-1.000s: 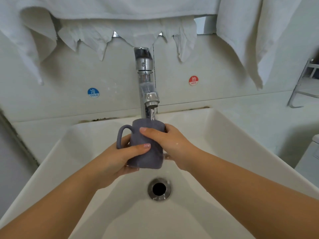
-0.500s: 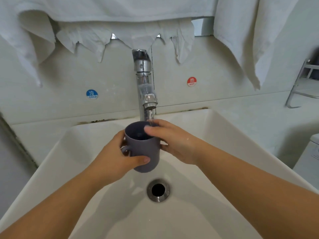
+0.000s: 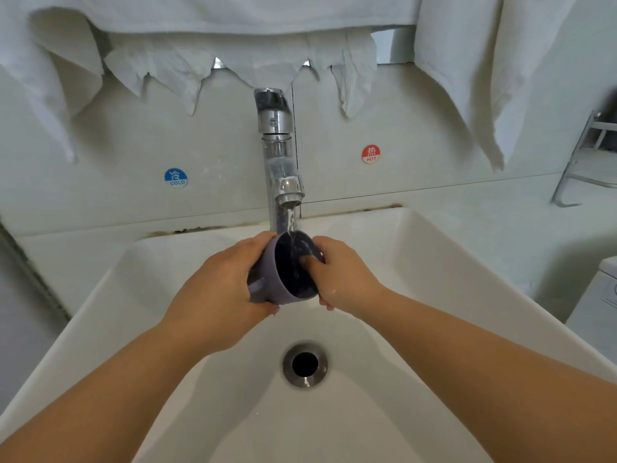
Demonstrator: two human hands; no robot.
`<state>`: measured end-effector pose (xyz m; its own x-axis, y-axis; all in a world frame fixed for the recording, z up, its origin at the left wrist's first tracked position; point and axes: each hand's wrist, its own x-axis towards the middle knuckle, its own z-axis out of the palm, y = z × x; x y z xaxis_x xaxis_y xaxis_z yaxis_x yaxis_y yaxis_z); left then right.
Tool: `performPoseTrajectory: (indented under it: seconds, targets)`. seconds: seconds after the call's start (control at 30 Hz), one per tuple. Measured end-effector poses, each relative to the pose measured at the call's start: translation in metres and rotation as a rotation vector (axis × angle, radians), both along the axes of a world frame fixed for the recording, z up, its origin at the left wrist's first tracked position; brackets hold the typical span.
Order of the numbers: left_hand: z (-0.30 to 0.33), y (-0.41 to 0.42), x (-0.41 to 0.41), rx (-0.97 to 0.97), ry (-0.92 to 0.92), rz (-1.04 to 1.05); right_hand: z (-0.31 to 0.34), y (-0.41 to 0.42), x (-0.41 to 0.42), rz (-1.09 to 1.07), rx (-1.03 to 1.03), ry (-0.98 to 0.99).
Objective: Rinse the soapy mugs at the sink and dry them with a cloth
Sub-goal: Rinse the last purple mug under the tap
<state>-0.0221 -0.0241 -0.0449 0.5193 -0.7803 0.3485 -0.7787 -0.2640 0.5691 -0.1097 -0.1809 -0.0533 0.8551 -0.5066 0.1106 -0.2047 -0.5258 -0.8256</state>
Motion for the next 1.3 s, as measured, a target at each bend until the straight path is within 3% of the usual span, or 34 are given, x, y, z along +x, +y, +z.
performPoseTrajectory:
  seconds: [0.1,0.23,0.33,0.5,0.6,0.73,0.87,1.1,1.3]
  targets:
    - [0.002,0.002,0.004,0.018,-0.024,0.000,-0.001,0.006,0.000,0.107,0.206,0.068]
    - [0.003,0.002,0.004,0.080,0.107,-0.028,0.001,0.004,-0.001,0.092,0.185,0.080]
    - [0.009,0.005,0.006,0.034,0.372,0.006,0.003,0.004,-0.001,0.084,0.169,0.073]
    - [0.024,0.012,0.015,-0.141,0.983,0.134,0.007,0.003,-0.001,0.078,0.235,-0.010]
    - [0.014,0.010,0.014,-0.127,1.177,0.147,0.008,0.008,-0.003,0.089,0.181,-0.020]
    - [0.001,0.005,0.011,-0.089,1.240,0.176,0.006,0.015,-0.005,0.090,0.042,-0.014]
    - [-0.002,0.003,0.014,-0.132,1.243,0.176,0.008,0.014,-0.003,0.033,-0.228,-0.079]
    - [-0.001,0.002,0.016,-0.230,1.364,0.279,0.002,0.014,0.003,0.104,0.108,-0.100]
    - [0.002,-0.004,0.011,-0.228,1.254,0.321,0.003,0.006,0.003,-0.040,-0.352,0.149]
